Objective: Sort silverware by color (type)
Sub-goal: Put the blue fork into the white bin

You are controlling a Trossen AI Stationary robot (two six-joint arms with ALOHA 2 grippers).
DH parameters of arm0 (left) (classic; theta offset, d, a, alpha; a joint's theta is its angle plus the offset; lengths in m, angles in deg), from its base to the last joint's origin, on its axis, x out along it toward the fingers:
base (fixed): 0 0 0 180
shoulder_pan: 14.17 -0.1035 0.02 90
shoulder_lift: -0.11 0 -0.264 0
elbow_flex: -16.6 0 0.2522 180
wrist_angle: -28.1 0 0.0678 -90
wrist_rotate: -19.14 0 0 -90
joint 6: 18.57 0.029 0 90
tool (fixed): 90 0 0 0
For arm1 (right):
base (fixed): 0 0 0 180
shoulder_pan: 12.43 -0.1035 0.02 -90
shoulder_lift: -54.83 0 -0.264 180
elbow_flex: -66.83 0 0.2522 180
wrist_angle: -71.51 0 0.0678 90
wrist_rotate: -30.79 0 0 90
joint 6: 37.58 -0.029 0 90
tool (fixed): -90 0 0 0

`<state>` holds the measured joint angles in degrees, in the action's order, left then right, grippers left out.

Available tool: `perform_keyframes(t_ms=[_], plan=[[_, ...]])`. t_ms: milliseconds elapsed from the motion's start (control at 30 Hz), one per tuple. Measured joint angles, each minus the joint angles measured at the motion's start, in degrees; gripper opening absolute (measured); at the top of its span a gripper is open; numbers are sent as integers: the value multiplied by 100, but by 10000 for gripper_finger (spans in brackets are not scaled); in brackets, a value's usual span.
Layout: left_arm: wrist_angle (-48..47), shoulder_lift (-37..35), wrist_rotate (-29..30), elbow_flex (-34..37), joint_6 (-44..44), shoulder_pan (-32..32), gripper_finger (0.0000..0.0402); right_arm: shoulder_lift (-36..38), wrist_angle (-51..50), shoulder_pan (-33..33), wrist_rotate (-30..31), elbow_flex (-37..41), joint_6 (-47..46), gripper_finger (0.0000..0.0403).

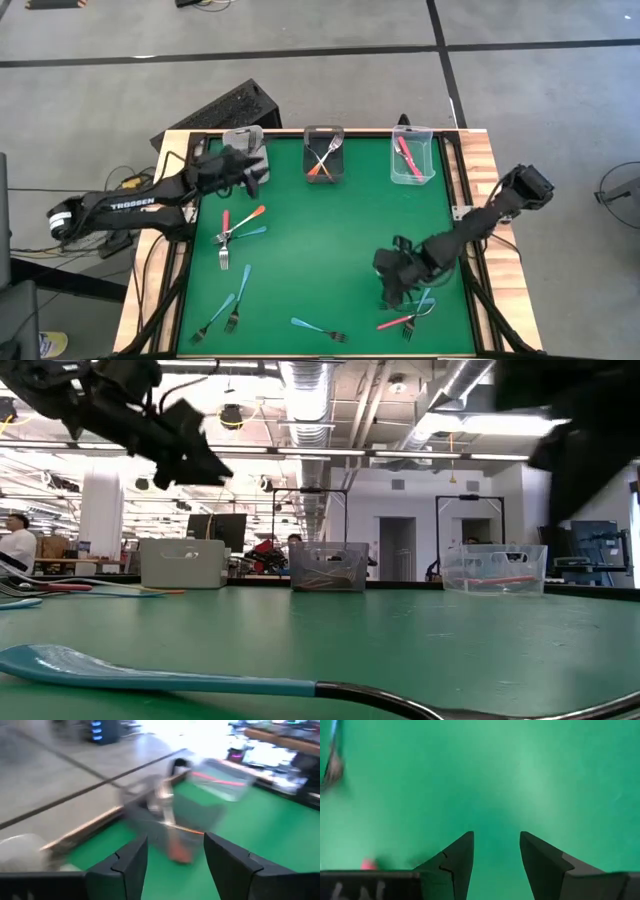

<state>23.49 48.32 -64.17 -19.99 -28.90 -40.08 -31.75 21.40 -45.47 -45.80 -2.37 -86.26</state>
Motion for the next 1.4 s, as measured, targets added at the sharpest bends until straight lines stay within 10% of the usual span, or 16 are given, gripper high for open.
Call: perform_keyframes(t_ms=[467, 933, 1133, 1400], plan=[[50, -24, 1459, 0, -1, 2509, 173, -215, -101, -1598, 48, 0, -1496, 180], [83, -24, 1821, 0, -58, 2826, 173, -1441, -7, -1505, -604, -22, -1129, 138], [72, -24, 1979, 0, -218, 2826, 173, -1464, -468, -1354, -593, -28, -1164, 43], [68, -24, 1994, 0, -293, 2826, 173, -1005, -830, -814, 1157, 46, -1584, 16]])
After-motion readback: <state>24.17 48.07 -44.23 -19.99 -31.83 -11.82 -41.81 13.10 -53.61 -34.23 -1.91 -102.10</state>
